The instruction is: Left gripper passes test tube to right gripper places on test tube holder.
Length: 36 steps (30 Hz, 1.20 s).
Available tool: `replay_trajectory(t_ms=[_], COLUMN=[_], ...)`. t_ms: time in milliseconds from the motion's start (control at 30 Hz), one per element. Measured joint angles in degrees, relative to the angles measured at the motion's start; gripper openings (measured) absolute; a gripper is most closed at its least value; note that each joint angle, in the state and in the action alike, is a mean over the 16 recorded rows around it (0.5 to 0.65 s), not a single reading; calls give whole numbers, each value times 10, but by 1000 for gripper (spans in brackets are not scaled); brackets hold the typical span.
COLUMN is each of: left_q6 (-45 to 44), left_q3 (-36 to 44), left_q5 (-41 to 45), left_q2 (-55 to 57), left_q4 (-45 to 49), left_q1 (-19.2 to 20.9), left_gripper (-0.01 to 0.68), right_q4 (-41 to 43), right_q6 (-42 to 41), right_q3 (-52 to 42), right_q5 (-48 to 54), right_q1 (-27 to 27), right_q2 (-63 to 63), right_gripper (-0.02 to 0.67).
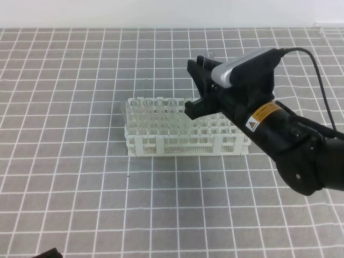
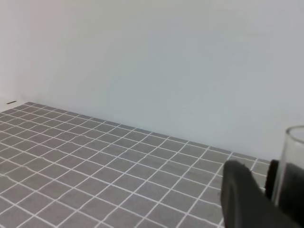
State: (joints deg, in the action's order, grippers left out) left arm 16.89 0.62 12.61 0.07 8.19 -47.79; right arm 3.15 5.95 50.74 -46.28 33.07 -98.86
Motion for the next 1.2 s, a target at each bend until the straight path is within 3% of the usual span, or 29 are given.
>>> replay_trajectory(t_ms=[1200], left_q6=[0], left_q3=[1], left_q5=[-1], left_q2=[1], left_q4=[0], left_q1=[0], left_gripper=[-1], right_q4=[14], right_q6=[13], right_q3=[35], right_q5=[11], right_q1=[0], right_q2=[-66], right_gripper=[85])
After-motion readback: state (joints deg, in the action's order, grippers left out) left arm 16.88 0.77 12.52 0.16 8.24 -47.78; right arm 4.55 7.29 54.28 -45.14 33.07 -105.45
